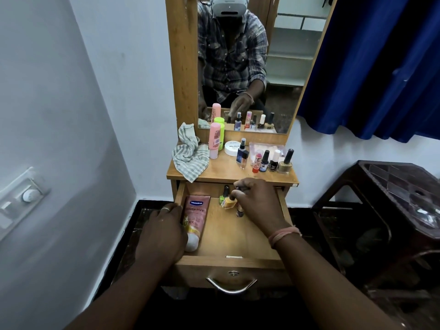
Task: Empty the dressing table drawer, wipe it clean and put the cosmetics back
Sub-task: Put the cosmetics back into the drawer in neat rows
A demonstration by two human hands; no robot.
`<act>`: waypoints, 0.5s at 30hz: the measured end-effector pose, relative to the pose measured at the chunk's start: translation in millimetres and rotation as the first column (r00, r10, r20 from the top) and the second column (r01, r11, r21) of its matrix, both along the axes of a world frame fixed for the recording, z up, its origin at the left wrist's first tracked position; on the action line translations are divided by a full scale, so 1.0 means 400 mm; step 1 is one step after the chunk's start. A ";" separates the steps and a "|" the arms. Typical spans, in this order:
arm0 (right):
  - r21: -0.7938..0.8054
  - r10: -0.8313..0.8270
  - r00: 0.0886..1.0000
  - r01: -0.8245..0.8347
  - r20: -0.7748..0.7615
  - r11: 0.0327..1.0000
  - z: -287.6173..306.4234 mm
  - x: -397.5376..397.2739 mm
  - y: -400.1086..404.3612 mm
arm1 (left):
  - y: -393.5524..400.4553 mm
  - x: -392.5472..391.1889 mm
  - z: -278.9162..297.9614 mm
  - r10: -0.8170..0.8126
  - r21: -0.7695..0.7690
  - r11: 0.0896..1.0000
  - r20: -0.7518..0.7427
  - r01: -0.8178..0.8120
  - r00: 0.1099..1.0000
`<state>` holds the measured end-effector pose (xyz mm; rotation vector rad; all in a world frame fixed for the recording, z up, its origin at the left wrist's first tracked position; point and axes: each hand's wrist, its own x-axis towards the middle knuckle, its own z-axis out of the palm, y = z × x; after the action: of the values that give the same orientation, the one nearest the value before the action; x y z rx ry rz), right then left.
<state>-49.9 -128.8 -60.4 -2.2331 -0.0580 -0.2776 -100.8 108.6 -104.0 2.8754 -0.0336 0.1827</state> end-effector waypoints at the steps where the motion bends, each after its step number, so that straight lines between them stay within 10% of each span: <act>1: -0.020 0.017 0.999 -0.018 -0.029 1.000 -0.014 0.010 0.007 | -0.001 0.000 0.001 -0.001 -0.007 1.000 0.001 0.001 1.000; 15: -0.277 -0.003 0.999 -0.006 -0.033 0.961 -0.090 0.070 0.058 | -0.004 -0.001 0.004 0.019 -0.044 0.999 0.015 -0.018 1.000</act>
<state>-21.8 -105.7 -96.3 -2.5160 -0.0848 -0.2433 -101.0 106.8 -102.5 2.8316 -0.0059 0.2069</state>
